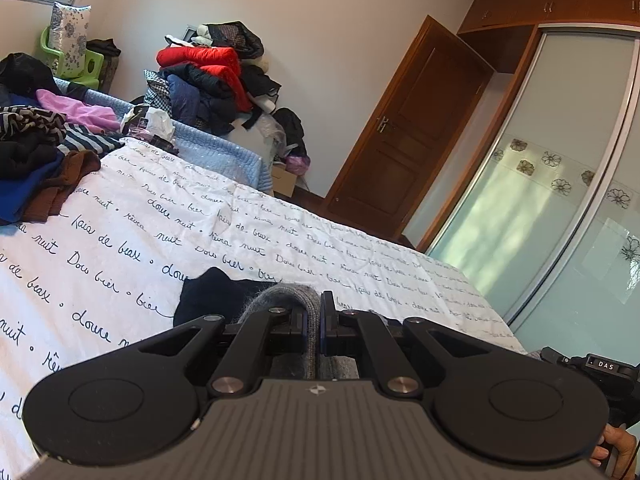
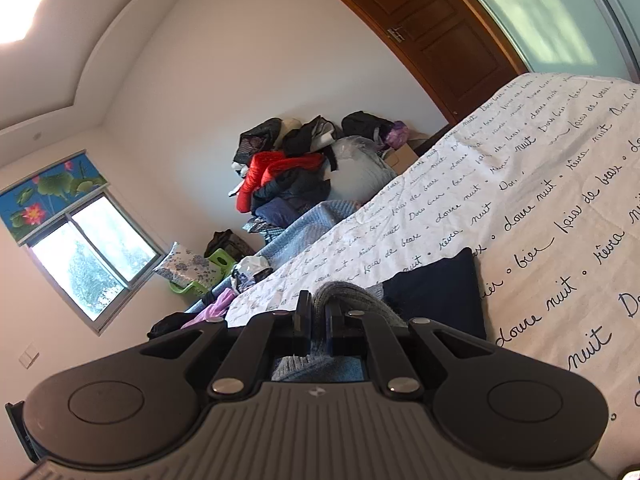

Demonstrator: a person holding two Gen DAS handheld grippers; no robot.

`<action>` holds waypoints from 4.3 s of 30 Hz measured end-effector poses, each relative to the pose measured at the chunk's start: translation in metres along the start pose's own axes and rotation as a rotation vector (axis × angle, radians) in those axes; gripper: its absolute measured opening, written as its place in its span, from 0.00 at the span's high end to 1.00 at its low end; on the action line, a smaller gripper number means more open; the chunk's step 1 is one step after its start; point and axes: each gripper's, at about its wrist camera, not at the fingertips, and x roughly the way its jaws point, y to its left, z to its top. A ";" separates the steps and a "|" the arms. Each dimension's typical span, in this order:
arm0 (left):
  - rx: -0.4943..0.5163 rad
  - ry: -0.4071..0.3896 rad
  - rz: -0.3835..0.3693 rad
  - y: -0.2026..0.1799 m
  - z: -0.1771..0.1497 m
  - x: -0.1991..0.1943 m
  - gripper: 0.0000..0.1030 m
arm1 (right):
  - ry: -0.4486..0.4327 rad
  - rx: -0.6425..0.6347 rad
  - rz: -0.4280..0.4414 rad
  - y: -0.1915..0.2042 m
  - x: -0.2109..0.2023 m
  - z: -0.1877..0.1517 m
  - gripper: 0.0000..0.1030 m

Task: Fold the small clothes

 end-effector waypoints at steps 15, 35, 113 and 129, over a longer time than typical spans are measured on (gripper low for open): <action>-0.008 0.046 0.071 0.020 0.022 0.065 0.94 | 0.014 0.014 -0.071 -0.009 0.063 0.018 0.93; -0.022 0.147 0.125 0.042 0.032 0.152 0.94 | 0.038 0.143 -0.177 -0.051 0.125 0.031 0.93; 0.225 0.199 0.385 0.014 -0.009 0.161 0.15 | 0.230 -0.292 -0.322 0.027 0.181 -0.024 0.16; 0.280 0.211 0.422 0.009 -0.026 0.137 0.13 | 0.264 -0.451 -0.245 0.081 0.145 -0.081 0.12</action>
